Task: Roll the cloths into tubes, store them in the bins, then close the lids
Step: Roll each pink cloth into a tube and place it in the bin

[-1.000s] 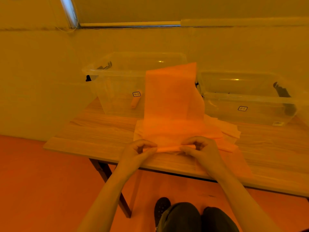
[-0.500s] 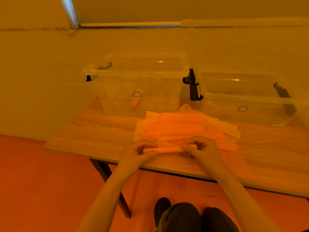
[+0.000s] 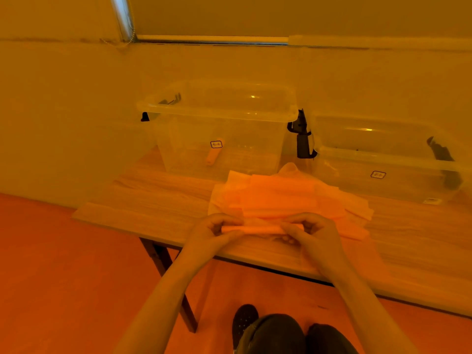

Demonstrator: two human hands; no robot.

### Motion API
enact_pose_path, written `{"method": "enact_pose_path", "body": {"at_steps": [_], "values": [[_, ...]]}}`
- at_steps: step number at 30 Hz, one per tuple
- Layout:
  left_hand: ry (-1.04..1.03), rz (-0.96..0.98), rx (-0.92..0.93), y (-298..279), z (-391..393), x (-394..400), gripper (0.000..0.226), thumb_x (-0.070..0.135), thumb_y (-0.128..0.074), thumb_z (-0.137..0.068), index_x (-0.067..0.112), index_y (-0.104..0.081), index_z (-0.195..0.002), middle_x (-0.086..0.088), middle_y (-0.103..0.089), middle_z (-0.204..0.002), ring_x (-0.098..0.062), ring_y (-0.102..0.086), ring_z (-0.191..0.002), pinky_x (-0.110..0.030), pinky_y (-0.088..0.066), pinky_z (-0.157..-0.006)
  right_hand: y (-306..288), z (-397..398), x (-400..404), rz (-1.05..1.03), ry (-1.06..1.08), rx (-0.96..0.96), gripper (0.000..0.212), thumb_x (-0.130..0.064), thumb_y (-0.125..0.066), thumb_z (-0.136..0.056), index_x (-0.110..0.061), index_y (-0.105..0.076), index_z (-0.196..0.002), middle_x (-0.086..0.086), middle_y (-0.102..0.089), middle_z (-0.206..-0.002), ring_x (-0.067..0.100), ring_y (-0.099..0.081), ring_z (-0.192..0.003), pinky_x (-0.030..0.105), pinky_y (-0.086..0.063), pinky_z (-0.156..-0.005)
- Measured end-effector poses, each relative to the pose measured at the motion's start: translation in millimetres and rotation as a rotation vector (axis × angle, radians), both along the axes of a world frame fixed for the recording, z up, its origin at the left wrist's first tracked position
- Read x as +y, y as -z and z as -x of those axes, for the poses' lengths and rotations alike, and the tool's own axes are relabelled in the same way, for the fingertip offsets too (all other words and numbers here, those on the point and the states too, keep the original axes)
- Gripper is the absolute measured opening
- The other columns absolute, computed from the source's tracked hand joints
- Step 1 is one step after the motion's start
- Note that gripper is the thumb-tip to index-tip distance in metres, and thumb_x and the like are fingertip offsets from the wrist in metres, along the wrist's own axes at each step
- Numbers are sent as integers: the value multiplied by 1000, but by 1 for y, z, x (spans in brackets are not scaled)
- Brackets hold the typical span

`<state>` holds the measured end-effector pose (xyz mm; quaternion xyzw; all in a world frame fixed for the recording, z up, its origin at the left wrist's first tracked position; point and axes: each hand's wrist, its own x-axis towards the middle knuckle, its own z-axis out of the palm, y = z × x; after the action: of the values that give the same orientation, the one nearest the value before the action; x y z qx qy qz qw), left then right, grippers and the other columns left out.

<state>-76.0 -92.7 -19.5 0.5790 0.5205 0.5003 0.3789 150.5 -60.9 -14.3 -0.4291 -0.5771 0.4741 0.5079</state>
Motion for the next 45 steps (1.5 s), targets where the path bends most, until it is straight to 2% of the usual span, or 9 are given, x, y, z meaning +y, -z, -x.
{"method": "enact_pose_path", "body": {"at_steps": [4, 14, 17, 20, 26, 32, 37, 41, 45], "values": [[-16, 0, 27, 3, 1, 3, 15, 12, -73, -81, 23, -73, -91, 13, -70, -94, 6, -63, -90, -11, -47, -78, 2, -1, 1, -31, 11, -12, 14, -8, -77, -75, -22, -76, -75, 2, -74, -79, 16, -70, -74, 23, -54, -63], [-28, -2, -59, 0, 4, 4, 19, 16, -73, -80, 34, -74, -88, 10, -72, -101, -11, -66, -98, -27, -53, -80, 1, -3, 3, -16, 43, 8, 10, -8, -78, -75, -14, -75, -83, 6, -74, -88, 22, -71, -83, 35, -58, -71], [-24, -30, -58, -15, 3, 4, 19, 21, -72, -78, 39, -75, -83, 10, -72, -94, -15, -66, -92, -28, -54, -77, -16, -1, 5, -54, 39, 15, 10, 0, -75, -75, -5, -73, -84, 6, -72, -83, 10, -70, -77, 21, -56, -64], [-33, -65, -76, -33, 3, 9, 20, 24, -77, -75, 42, -75, -81, 5, -73, -90, -24, -67, -89, -39, -56, -77, -39, -2, 8, -145, 34, -38, 12, 2, -74, -76, -8, -72, -83, 2, -70, -84, -1, -66, -74, 15, -52, -66], [6, -161, -100, -69, -15, 18, 18, 1, -70, -80, 18, -72, -86, -5, -73, -86, -15, -71, -77, -20, -53, -64, -63, -19, 12, -117, 104, 6, 13, -7, -76, -76, -18, -73, -82, 0, -73, -88, 10, -69, -82, 23, -57, -71], [-10, -160, -111, -64, -35, 26, 24, 4, -74, -77, 28, -73, -79, -1, -72, -88, -18, -69, -84, -22, -53, -67, -58, -39, 3, -53, 129, -1, 12, -9, -72, -80, -18, -75, -89, -4, -73, -92, 4, -67, -82, 19, -56, -71], [-48, -66, -146, -35, -44, 25, 25, 2, -72, -80, 27, -74, -77, 6, -74, -84, -9, -68, -84, -22, -52, -69, -34, -49, -10, -41, 71, -72, 19, -19, -75, -76, -17, -75, -95, -10, -73, -98, 3, -67, -91, 21, -56, -74], [-38, -28, -124, -21, -44, 24, 26, 0, -69, -82, 25, -73, -77, 9, -73, -81, -1, -66, -81, -19, -50, -67, -20, -47, -12, -13, 146, -71, 12, -14, -76, -78, -13, -75, -89, -5, -73, -86, 4, -68, -81, 14, -53, -67], [-18, 17, -134, -10, -43, 23, 18, 2, -71, -81, 19, -74, -81, 7, -74, -84, -6, -67, -84, -19, -52, -72, -7, -44, -11, -4, 200, -78, 10, -13, -73, -81, -16, -74, -91, -5, -71, -92, -2, -65, -77, 10, -50, -64]]}}
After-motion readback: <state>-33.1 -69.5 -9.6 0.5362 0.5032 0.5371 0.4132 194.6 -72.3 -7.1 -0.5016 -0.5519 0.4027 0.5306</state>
